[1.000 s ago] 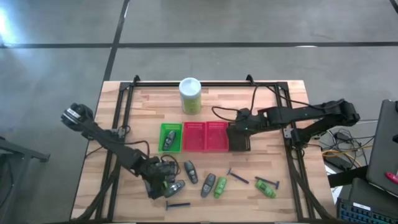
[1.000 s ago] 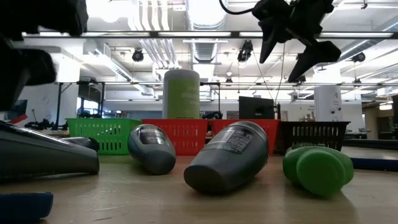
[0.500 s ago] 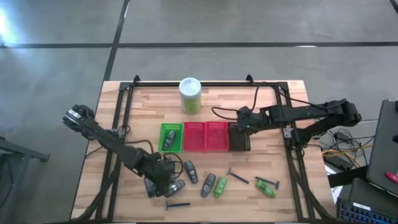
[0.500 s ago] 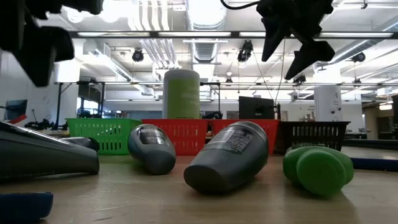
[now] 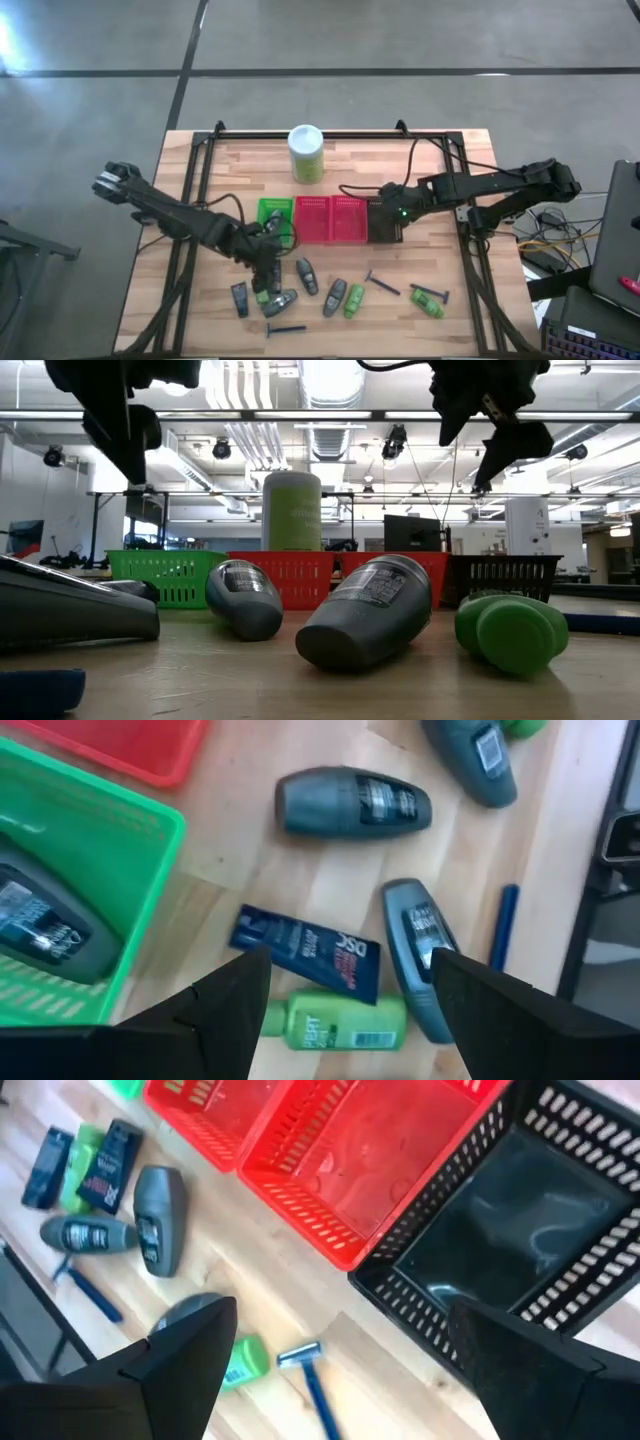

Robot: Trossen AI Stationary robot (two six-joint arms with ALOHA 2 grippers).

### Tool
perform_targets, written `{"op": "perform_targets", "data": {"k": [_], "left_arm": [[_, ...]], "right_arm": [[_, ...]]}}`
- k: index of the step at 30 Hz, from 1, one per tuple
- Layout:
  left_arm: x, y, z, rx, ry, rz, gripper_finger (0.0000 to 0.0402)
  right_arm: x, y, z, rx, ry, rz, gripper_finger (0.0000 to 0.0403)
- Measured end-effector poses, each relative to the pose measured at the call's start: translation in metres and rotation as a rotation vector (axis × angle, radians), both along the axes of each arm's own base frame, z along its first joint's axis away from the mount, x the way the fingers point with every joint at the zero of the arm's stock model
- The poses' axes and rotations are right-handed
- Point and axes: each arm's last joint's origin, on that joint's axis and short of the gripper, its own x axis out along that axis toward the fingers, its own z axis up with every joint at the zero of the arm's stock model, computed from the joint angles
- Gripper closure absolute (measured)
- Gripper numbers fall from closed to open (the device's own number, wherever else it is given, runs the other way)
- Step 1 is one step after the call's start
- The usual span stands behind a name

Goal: Pick & Place Travel size toiletries
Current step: Put the gray deodorant into the green bin

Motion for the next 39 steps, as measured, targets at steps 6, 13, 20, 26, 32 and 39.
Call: {"op": "perform_targets", "data": {"k": [6, 13, 20, 26, 32, 39], "left_arm": [[-0.005, -0.016, -0.017, -0.055, 0.074, -0.056, 0.0122], [0.002, -0.049, -0.026, -0.050, -0.041, -0.054, 0.0122], [0.009, -0.076, -0.036, -0.129, 0.019, 0.075, 0.0122], [0.019, -0.100, -0.040, 0.015, 0.079, 0.033, 0.0118], [0.033, -0.109, -0.048, 0.144, 0.236, 0.133, 0.0087], [0.051, -0.129, -0.031, 0.095, 0.173, 0.015, 0.0072]], "right_arm": [[-0.001, 0.005, -0.002, 0.035, 0.012, -0.069, 0.0065], [-0.009, 0.004, -0.012, -0.014, 0.098, -0.084, 0.0057], [-0.011, -0.001, -0.015, -0.135, 0.110, -0.015, 0.0036], [-0.011, -0.010, -0.015, -0.221, 0.126, 0.020, 0.0035], [-0.011, -0.016, -0.015, -0.255, 0.134, 0.054, 0.0035], [-0.011, -0.021, -0.015, -0.277, 0.140, 0.082, 0.0035]]}}
